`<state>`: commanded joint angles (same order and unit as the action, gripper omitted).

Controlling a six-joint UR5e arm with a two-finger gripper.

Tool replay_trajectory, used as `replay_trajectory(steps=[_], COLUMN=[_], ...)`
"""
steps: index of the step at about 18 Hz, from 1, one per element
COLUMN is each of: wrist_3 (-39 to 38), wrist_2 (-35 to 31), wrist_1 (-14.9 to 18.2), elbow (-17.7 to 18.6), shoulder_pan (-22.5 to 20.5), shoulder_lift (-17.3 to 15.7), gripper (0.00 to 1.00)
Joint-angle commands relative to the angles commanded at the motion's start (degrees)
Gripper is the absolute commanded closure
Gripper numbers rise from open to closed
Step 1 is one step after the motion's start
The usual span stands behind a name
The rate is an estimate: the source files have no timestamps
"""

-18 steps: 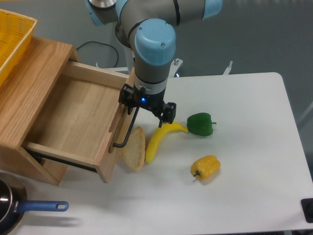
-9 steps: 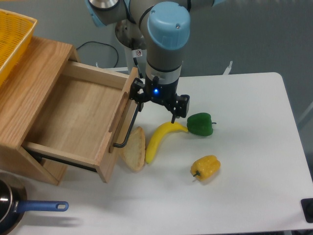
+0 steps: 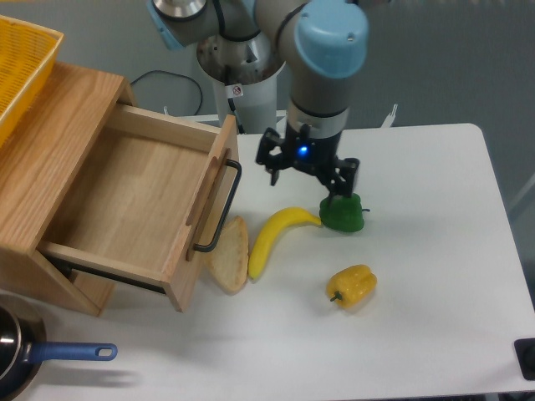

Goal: Slide the top drawer open

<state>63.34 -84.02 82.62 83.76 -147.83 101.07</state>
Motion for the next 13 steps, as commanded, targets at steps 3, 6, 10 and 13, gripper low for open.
replay_trajectory(steps=[3,6,10,13], wrist_3=[10.3,12.3,12.3,12.4], wrist_2=[-0.6,-1.5,-8.1,-8.6], wrist_1=[-0.4,-0.7,-0.8,-3.6], elbow=[0.4,0.7,0.7,0.8], shoulder_pan=[0.0,-0.3,-0.4,-0.6], shoulder_lift=[0.2,1.2,4.4,6.3], gripper=[0.00,0.00,0.00,0.00])
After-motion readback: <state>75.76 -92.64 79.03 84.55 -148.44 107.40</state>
